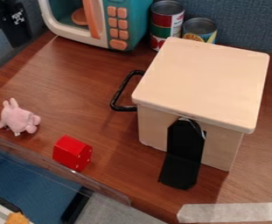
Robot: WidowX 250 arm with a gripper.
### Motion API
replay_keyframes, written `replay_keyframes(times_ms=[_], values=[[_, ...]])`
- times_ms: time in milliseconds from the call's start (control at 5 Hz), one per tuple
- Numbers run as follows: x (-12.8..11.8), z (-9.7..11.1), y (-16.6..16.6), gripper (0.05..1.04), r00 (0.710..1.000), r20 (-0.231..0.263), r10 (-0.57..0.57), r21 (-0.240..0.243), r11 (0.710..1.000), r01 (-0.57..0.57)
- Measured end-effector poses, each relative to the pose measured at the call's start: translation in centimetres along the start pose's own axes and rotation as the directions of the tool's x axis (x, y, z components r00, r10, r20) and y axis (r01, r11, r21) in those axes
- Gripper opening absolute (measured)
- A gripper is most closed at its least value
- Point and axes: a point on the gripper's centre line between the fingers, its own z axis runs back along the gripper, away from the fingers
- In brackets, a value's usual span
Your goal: Open the drawer
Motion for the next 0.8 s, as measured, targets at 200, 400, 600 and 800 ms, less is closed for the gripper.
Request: replay_keyframes(times_ms=[200, 400, 600, 800], values=[[-0.1, -0.6, -0.1, 1.001, 1.000, -0.007, 0.010, -0.012, 1.000, -0.010], [1.0, -3.1, -2.6, 1.001, 0.996, 0.018, 0.082, -0.028, 0.996, -0.082], [2.8, -3.9, -4.5, 1.001, 0.992, 0.060, 0.113, -0.055, 0.992, -0.110], [4.1, -4.5, -5.6, 1.001, 0.977, 0.085, 0.197, -0.103, 0.977, -0.188]])
